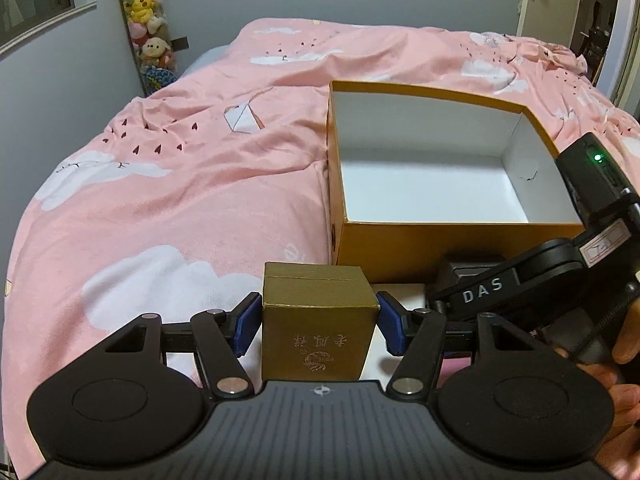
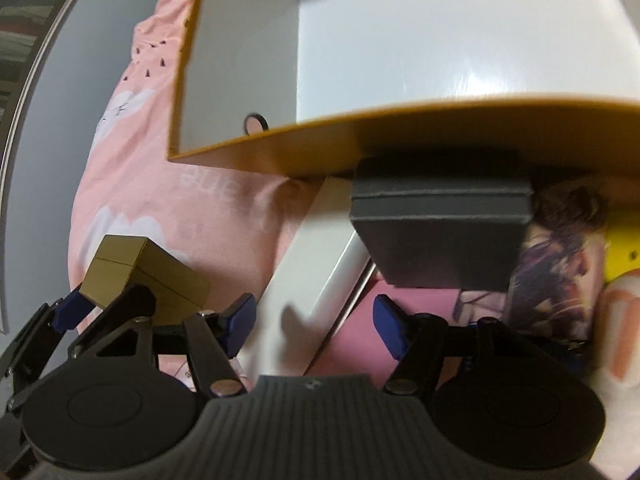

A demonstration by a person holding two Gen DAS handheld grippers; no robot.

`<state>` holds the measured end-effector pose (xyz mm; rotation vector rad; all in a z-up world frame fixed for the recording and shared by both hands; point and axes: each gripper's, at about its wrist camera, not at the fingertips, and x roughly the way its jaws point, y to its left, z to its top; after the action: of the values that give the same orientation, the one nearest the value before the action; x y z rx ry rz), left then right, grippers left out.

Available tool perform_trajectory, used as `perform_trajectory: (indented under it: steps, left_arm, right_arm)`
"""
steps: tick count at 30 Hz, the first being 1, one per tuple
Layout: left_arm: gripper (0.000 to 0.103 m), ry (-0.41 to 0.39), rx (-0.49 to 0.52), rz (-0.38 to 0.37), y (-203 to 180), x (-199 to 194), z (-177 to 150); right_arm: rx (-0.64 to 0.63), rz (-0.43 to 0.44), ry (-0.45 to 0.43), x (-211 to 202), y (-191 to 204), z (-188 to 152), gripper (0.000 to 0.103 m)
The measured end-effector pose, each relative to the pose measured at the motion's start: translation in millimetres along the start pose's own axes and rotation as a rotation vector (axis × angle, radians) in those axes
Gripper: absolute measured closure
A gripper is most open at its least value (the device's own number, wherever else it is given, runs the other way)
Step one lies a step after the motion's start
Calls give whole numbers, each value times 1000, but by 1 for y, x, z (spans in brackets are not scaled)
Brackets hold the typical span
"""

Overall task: Organize objects
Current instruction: 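Grasp the white rectangular box with the right gripper while the left gripper holds the gold cube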

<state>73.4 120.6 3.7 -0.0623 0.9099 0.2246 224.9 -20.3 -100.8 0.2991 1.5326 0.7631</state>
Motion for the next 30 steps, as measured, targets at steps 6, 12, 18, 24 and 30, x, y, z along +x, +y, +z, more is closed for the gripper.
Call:
perform_trajectory:
  steps: [6, 12, 18, 24, 30]
  left_arm:
    - [33, 21, -15, 3, 5, 9, 3]
    - [33, 34, -14, 4, 6, 12, 5]
    - [33, 36, -19, 0, 7, 11, 5]
    - [33, 27, -36, -15, 10, 1, 6]
    - [33, -18, -44, -36, 11, -17, 11]
  right_arm:
    - [10, -9, 16, 20, -3, 6, 39]
    - [43, 11, 31, 35, -10, 10, 41]
    - [9, 12, 0, 27, -5, 5, 54]
    - [-45, 28, -69, 2, 9, -5, 67]
    - [-83, 65, -105, -33, 20, -17, 72]
